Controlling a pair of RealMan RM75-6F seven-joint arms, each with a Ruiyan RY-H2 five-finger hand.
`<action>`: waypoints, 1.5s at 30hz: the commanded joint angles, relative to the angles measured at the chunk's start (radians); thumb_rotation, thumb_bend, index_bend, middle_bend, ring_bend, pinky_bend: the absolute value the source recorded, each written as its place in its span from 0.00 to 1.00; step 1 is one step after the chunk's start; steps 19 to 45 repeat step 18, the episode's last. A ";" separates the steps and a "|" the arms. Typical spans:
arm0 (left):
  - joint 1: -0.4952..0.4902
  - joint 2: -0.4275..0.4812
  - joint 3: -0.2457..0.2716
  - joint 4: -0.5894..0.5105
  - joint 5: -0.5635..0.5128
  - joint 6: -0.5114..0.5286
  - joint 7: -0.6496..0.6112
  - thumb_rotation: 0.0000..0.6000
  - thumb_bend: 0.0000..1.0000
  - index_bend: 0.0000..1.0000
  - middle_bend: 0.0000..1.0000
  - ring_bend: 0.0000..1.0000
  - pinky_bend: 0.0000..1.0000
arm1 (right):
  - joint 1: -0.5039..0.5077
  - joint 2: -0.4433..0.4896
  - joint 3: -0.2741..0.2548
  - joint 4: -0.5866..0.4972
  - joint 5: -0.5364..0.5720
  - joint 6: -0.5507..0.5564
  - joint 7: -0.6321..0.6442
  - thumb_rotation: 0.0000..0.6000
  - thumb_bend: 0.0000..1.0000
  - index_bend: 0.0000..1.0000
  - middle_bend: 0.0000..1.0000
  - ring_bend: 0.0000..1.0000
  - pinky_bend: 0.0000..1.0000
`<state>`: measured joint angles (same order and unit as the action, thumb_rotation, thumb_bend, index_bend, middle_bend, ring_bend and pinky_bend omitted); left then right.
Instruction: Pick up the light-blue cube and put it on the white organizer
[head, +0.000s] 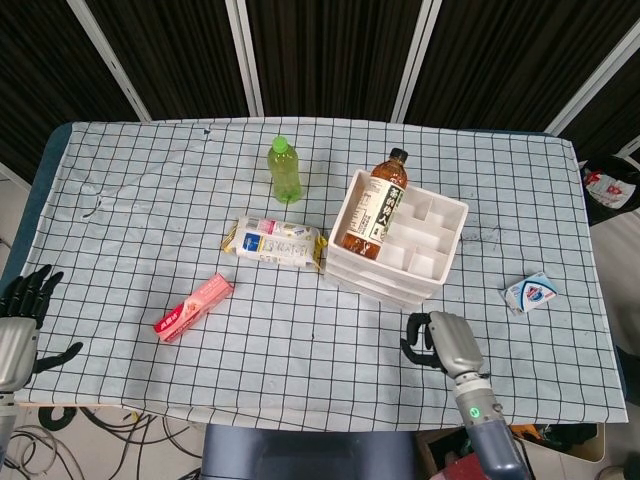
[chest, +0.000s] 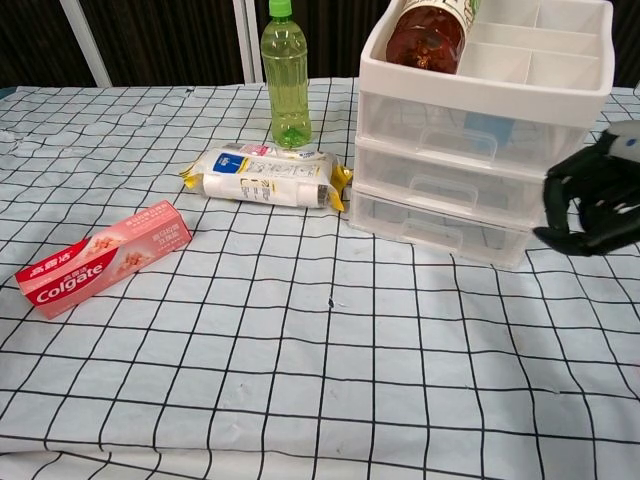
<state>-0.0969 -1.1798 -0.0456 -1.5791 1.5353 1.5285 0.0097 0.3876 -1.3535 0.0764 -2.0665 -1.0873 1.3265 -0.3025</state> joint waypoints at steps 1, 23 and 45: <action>0.001 0.000 0.004 -0.001 0.003 -0.001 0.012 1.00 0.04 0.00 0.00 0.00 0.00 | -0.092 0.173 -0.129 0.079 -0.219 0.053 0.071 1.00 0.21 0.12 0.18 0.24 0.24; 0.001 0.006 0.011 -0.007 -0.010 -0.021 0.073 1.00 0.04 0.00 0.00 0.00 0.00 | -0.249 0.230 -0.139 0.433 -0.413 0.286 0.156 1.00 0.13 0.00 0.00 0.00 0.18; 0.001 0.006 0.011 -0.007 -0.010 -0.021 0.073 1.00 0.04 0.00 0.00 0.00 0.00 | -0.249 0.230 -0.139 0.433 -0.413 0.286 0.156 1.00 0.13 0.00 0.00 0.00 0.18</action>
